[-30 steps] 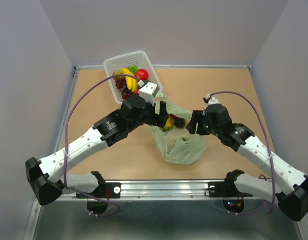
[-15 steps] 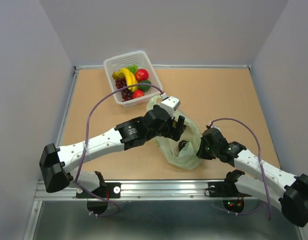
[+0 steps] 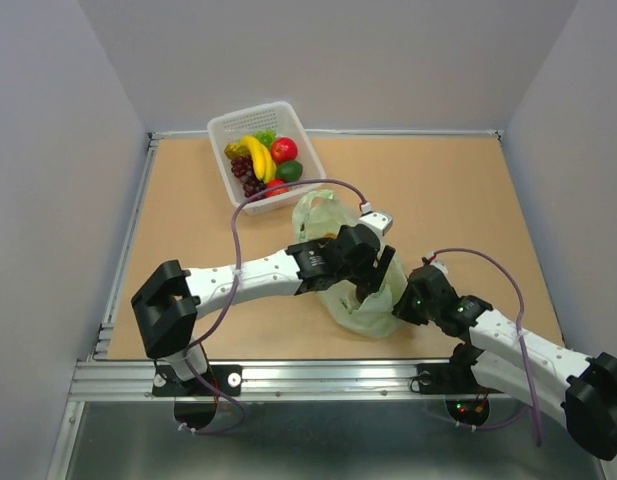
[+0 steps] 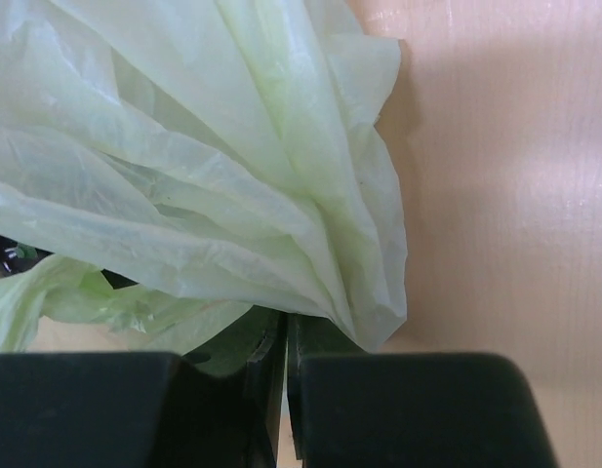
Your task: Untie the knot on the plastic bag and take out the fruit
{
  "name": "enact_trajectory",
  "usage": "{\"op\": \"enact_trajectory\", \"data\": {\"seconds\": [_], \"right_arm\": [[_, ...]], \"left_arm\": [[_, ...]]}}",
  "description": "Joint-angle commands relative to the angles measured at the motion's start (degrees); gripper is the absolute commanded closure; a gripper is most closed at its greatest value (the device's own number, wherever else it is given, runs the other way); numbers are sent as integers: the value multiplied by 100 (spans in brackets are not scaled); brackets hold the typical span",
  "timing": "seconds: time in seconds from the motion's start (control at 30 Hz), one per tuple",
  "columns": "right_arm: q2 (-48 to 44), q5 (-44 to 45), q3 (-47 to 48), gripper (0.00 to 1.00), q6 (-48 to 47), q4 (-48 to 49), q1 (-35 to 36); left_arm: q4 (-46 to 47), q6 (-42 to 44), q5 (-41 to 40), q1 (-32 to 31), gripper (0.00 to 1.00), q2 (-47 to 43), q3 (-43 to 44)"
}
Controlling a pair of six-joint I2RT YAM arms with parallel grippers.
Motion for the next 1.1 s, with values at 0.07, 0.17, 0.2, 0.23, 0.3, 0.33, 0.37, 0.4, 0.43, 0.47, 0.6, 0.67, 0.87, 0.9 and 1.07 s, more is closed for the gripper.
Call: {"op": "enact_trajectory", "data": {"seconds": [0.07, 0.17, 0.2, 0.23, 0.3, 0.33, 0.37, 0.4, 0.43, 0.47, 0.6, 0.67, 0.87, 0.9, 1.07], "right_arm": [[161, 249, -319, 93, 381, 637, 20], [406, 266, -389, 95, 399, 971, 20], [590, 310, -389, 96, 434, 1155, 20], [722, 397, -372, 97, 434, 1235, 20], [960, 459, -258, 97, 356, 1402, 20], [1231, 503, -214, 97, 320, 1524, 20], [1320, 503, -170, 97, 294, 1586, 20], [1417, 503, -74, 97, 241, 1648, 20], [1470, 503, -30, 97, 215, 1727, 20], [1514, 529, 23, 97, 197, 1745, 20], [1173, 740, 164, 89, 118, 1763, 20], [892, 855, 199, 80, 100, 1763, 20], [-5, 890, 287, 57, -75, 1588, 20], [-84, 847, 313, 55, -189, 1517, 20], [-164, 284, 542, 50, -383, 1473, 20]], "left_arm": [[-148, -344, -248, -12, 18, 521, 329], [-16, -484, -319, 67, 18, 565, 179], [10, -607, -310, 163, 18, 565, 92], [37, -660, -310, 208, 19, 565, 39], [107, -731, -319, 304, 23, 566, -101], [133, -731, -258, 340, 28, 574, -137], [160, -696, -205, 340, 31, 592, -155], [203, -670, -118, 331, 35, 609, -190], [308, -626, 5, 331, 38, 618, -216], [388, -626, 259, 323, 46, 627, -251], [661, -678, 534, 287, 64, 776, -533], [722, -722, 551, 279, 66, 873, -620], [960, -775, 727, 270, 70, 1189, -841], [986, -758, 718, 270, 70, 1216, -875], [995, -775, 508, 270, 70, 1128, -893]]}}
